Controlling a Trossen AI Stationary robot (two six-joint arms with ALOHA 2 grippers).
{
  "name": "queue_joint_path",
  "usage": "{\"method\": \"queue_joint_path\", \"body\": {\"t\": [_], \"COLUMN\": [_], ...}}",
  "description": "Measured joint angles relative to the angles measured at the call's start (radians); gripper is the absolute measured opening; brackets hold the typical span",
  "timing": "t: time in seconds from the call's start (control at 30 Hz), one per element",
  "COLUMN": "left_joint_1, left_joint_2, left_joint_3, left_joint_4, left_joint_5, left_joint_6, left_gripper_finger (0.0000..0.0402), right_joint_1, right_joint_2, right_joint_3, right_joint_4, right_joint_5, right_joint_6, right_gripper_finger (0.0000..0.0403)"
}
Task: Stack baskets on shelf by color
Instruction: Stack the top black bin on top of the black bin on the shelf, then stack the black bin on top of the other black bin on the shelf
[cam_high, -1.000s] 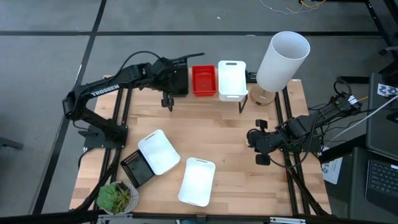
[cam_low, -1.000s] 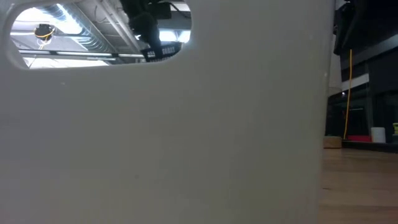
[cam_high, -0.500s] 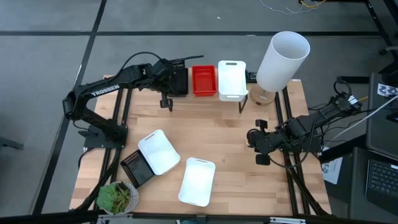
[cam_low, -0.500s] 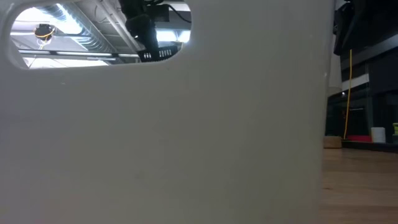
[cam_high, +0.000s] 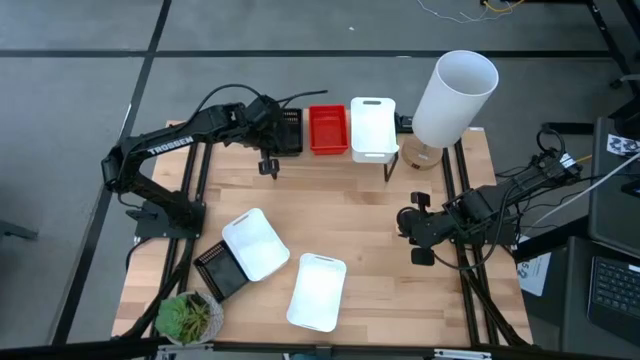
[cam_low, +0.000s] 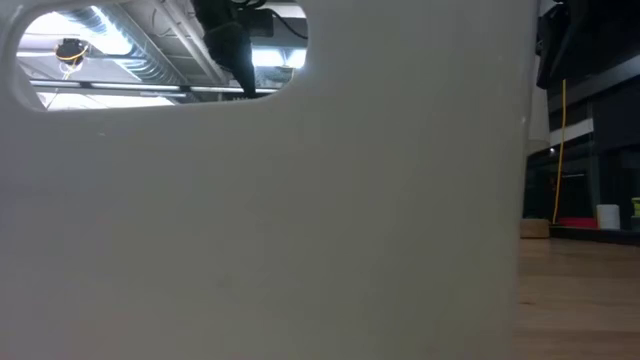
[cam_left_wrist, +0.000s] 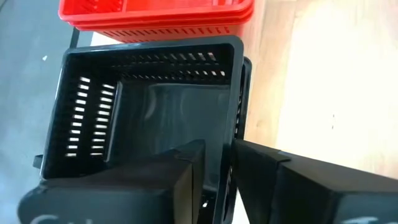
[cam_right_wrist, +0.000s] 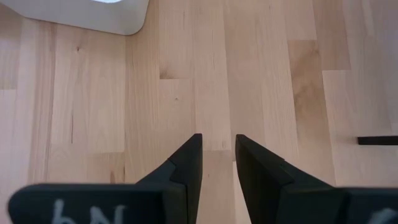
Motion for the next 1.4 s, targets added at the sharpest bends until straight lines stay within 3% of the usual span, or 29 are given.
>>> {"method": "queue_joint_path", "body": {"t": [0.2,0.53,0.63,0.87,1.1,1.3,1.4], "left_joint_1": [-0.014,-0.118,-0.137,-0.146,-0.165,-0.218,-0.266], "left_joint_2": [-0.015,-0.045,-0.042,-0.033,-0.032,-0.033,-0.034], "left_joint_3": [0.001,0.145,0.128,-0.042,-0.120,-0.043,0.013], "left_joint_4": [0.018,-0.062,-0.080,0.012,0.069,0.066,0.029], "left_joint_5": [-0.001,-0.019,-0.097,-0.390,-0.400,-0.458,-0.378], "left_joint_6": [0.002,-0.085,-0.126,-0.134,-0.128,-0.106,-0.169], "left_gripper_finger": [0.0075,0.0075,0.0075,0.0075,0.0075,0.0075,0.0075], "right_joint_1": [0.000,0.000,0.000,0.000,0.000,0.000,0.000], "right_joint_2": [0.000,0.000,0.000,0.000,0.000,0.000,0.000], "right_joint_3": [0.000,0.000,0.000,0.000,0.000,0.000,0.000], "right_joint_4": [0.000,0.000,0.000,0.000,0.000,0.000,0.000], "right_joint_5": [0.000,0.000,0.000,0.000,0.000,0.000,0.000], "right_joint_6": [-0.002,-0.003,-0.003,-0.003,0.000,0.000,0.004], "right_gripper_finger": [0.0097,0.0097,0.0097,0.0097,0.0097,0.0097,0.0097]}}
